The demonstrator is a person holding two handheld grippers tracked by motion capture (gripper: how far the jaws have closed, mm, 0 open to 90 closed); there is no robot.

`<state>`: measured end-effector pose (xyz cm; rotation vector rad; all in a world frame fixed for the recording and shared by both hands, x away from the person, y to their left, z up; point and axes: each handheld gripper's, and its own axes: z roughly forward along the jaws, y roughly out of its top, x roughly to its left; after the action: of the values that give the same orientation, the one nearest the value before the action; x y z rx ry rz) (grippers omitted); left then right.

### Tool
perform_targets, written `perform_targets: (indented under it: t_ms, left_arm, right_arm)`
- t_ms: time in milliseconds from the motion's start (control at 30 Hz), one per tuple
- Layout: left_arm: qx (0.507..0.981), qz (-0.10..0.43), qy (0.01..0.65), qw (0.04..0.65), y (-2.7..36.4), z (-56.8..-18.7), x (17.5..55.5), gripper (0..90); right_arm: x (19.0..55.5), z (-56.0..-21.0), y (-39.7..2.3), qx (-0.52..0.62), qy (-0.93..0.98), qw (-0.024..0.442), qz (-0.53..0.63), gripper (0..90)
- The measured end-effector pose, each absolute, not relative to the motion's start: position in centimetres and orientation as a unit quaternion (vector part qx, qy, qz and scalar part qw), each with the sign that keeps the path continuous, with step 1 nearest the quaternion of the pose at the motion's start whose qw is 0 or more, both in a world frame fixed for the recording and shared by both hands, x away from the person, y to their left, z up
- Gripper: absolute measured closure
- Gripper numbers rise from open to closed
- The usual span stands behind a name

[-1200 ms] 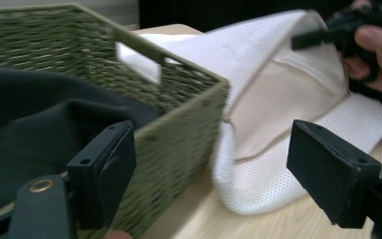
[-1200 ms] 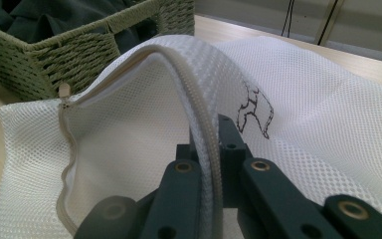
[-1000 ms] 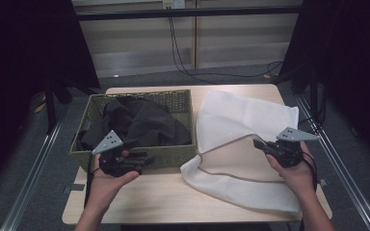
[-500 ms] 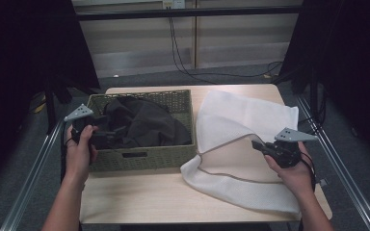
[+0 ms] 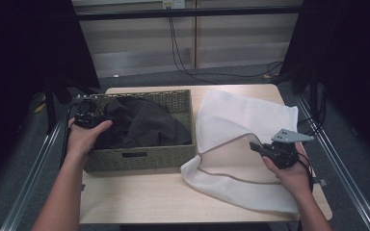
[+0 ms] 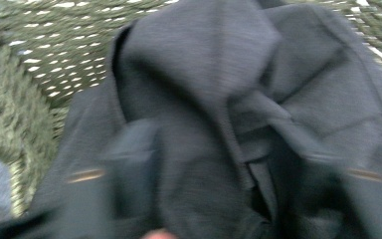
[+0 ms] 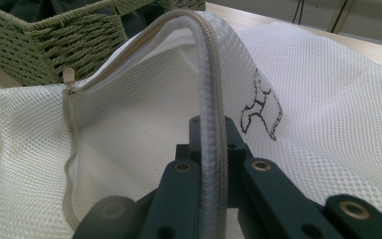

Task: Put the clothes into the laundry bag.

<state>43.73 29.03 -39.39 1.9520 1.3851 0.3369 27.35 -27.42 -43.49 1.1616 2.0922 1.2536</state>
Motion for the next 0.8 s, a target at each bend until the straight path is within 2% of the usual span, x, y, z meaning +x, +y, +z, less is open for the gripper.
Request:
perform_targets:
  t_ms: [67,100,167,200,233,267,300,400,467,500,533,567,600,733,767,800]
  left_arm:
    - [0.758,0.111,0.535,0.357,28.8,-39.5,43.9,79.5]
    - [0.760,0.090,0.518,0.382,28.1,-39.3,43.8,88.7]
    - [0.762,0.078,0.503,0.401,27.2,-39.1,43.5,89.1]
    - [0.771,0.062,0.479,0.415,25.8,-38.8,43.1,89.1]
    - [0.787,0.042,0.427,0.443,23.2,-38.1,42.5,89.2]
    - [0.787,0.042,0.427,0.443,23.2,-38.1,42.5,89.1]
    - [0.801,0.023,0.387,0.456,21.2,-37.5,41.8,89.2]
    - [0.794,-0.050,0.301,0.527,17.3,-35.9,40.3,89.1]
    - [0.796,-0.055,0.277,0.535,15.1,-35.0,39.7,88.9]
    - [0.811,-0.042,0.279,0.512,14.5,-35.2,40.0,88.6]
    - [0.820,-0.029,0.291,0.493,14.3,-35.5,40.3,86.1]
    - [0.825,-0.015,0.310,0.472,14.4,-36.1,40.7,77.3]
    - [0.829,-0.006,0.320,0.459,14.7,-36.7,41.1,77.3]
    - [0.800,-0.026,0.340,0.494,17.2,-37.1,41.5,54.2]
    - [0.793,-0.015,0.350,0.498,18.0,-36.7,41.5,50.5]
    - [0.789,0.003,0.358,0.500,18.8,-36.3,41.6,40.2]
  right_arm:
    - [27.4,-43.5,-27.4,0.421,0.755,0.217,0.453,89.0]
    - [27.4,-43.6,-27.3,0.420,0.756,0.218,0.453,89.0]
    - [27.4,-43.6,-27.3,0.419,0.756,0.218,0.453,89.0]
    - [27.4,-43.6,-27.3,0.418,0.757,0.219,0.453,89.1]
    - [27.4,-43.6,-27.3,0.419,0.756,0.217,0.453,89.0]
    - [27.4,-43.6,-27.3,0.420,0.756,0.217,0.452,89.0]
    - [27.4,-43.6,-27.2,0.420,0.756,0.217,0.453,89.0]
    - [27.4,-43.7,-27.1,0.416,0.759,0.218,0.452,89.0]
    - [27.4,-43.7,-27.1,0.416,0.759,0.218,0.451,89.0]
    - [27.3,-43.7,-27.1,0.415,0.759,0.219,0.451,89.0]
    - [27.3,-43.7,-27.1,0.417,0.759,0.217,0.451,89.0]
    - [27.2,-43.7,-27.2,0.417,0.758,0.218,0.451,89.0]
    - [27.2,-43.7,-27.2,0.417,0.758,0.218,0.451,89.0]
    - [27.2,-43.7,-27.5,0.415,0.757,0.217,0.455,89.0]
    - [27.3,-43.8,-27.6,0.416,0.757,0.215,0.456,89.0]
    - [27.3,-43.9,-27.6,0.419,0.755,0.212,0.457,89.0]
